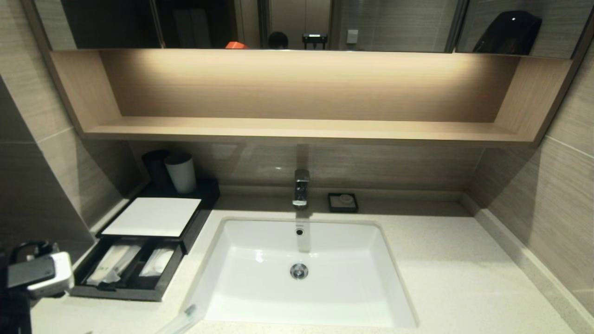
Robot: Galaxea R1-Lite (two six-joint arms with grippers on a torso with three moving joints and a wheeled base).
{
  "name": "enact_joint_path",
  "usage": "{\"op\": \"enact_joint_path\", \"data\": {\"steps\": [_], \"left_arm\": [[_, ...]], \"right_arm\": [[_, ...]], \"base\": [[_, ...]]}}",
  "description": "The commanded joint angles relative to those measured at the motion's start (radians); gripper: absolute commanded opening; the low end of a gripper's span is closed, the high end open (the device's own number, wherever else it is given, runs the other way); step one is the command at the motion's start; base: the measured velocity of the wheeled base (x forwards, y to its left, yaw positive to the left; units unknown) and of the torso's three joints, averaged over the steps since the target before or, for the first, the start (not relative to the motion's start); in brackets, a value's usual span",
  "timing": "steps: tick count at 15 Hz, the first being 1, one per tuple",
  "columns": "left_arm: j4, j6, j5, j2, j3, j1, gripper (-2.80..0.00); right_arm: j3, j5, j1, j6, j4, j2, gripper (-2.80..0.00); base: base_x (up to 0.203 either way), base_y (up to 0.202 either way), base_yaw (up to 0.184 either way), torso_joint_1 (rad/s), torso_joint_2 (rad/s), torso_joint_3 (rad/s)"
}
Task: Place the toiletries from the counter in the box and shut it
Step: Pick up the bathroom toiletry
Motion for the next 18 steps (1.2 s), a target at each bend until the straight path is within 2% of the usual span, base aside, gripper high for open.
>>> {"op": "enact_joint_path", "data": {"steps": [1, 3, 6, 9, 15, 18], "left_arm": [[-0.003, 0.036, -0.002, -0.02, 0.0, -0.006, 0.0], [-0.005, 0.078, -0.002, -0.014, -0.012, -0.006, 0.0], [0.01, 0.088, -0.024, -0.017, -0.035, -0.011, 0.0], [0.128, 0.103, -0.039, -0.032, -0.067, -0.014, 0.0], [0.206, 0.083, -0.03, 0.015, -0.119, -0.023, 0.0], [0.209, 0.062, -0.023, 0.074, -0.15, -0.095, 0.0]], "right_arm": [[0.0, 0.0, 0.0, 0.0, 0.0, -0.002, -2.8], [0.0, 0.0, 0.0, 0.0, 0.0, -0.002, -2.8], [0.0, 0.0, 0.0, 0.0, 0.0, -0.002, -2.8], [0.0, 0.0, 0.0, 0.0, 0.0, 0.0, -2.8], [0.0, 0.0, 0.0, 0.0, 0.0, 0.0, -2.8], [0.0, 0.0, 0.0, 0.0, 0.0, 0.0, -2.8]], "base": [[0.0, 0.0, 0.0, 0.0, 0.0, 0.0], [0.0, 0.0, 0.0, 0.0, 0.0, 0.0], [0.0, 0.0, 0.0, 0.0, 0.0, 0.0], [0.0, 0.0, 0.0, 0.0, 0.0, 0.0], [0.0, 0.0, 0.0, 0.0, 0.0, 0.0], [0.0, 0.0, 0.0, 0.0, 0.0, 0.0]]}}
